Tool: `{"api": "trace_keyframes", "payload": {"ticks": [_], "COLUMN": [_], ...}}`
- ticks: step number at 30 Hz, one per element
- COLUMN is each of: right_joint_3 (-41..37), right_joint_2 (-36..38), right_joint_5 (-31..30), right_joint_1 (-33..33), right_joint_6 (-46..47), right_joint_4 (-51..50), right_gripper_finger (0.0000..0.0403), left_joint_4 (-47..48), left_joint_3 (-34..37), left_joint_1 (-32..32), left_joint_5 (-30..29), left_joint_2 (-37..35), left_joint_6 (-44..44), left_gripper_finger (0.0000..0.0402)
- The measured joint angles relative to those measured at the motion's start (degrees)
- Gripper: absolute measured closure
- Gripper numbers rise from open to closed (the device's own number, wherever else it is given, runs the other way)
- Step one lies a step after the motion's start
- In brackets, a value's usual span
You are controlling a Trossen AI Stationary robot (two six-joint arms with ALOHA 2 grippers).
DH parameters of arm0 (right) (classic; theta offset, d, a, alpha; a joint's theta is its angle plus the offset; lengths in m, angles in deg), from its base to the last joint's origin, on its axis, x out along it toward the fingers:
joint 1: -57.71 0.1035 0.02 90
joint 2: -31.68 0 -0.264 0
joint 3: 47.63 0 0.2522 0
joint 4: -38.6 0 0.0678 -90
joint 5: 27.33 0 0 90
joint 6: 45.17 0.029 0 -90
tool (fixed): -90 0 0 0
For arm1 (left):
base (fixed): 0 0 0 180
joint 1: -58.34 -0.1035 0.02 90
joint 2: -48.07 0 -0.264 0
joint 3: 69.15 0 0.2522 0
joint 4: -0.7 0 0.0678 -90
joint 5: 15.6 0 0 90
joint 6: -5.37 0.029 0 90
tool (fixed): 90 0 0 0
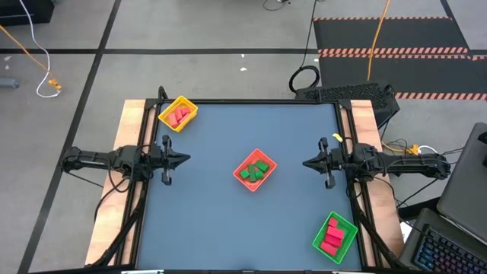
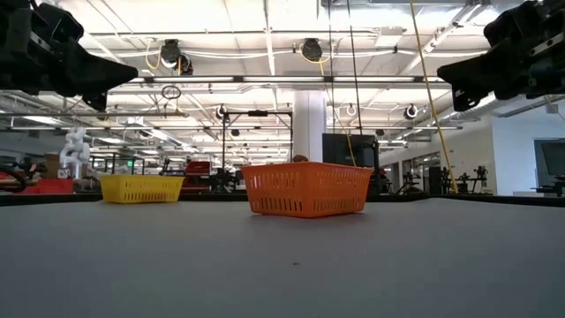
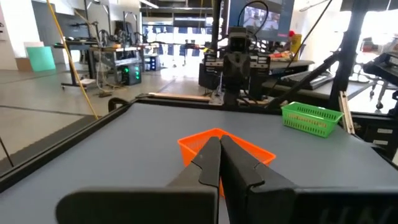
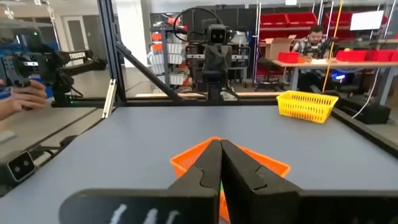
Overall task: Sort & place blocks by color
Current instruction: Return to Home Position
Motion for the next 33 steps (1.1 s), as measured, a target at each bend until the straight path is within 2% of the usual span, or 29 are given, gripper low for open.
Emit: {"api": "trace_keyframes", "payload": {"ticks": [11,33], "right_joint_3": [0.0,0.0], "right_joint_2": [-0.02,-0.02], "right_joint_5": [-0.25,-0.24], "right_joint_1": [0.0,0.0], "right_joint_6": [-2.43,-2.38], "right_joint_4": [0.16,0.14], "right_gripper_finger": [0.0403,0.0403], "left_joint_4": [-0.78,-1.07], "left_joint_3": [0.03,0.07], "left_joint_1": [-0.02,-0.02], "left_joint_5": [-0.44,-0.38], "left_joint_2": [0.01,0.01], "left_joint_6": [0.0,0.0], "left_gripper_finger": [0.0361,0.0355]}}
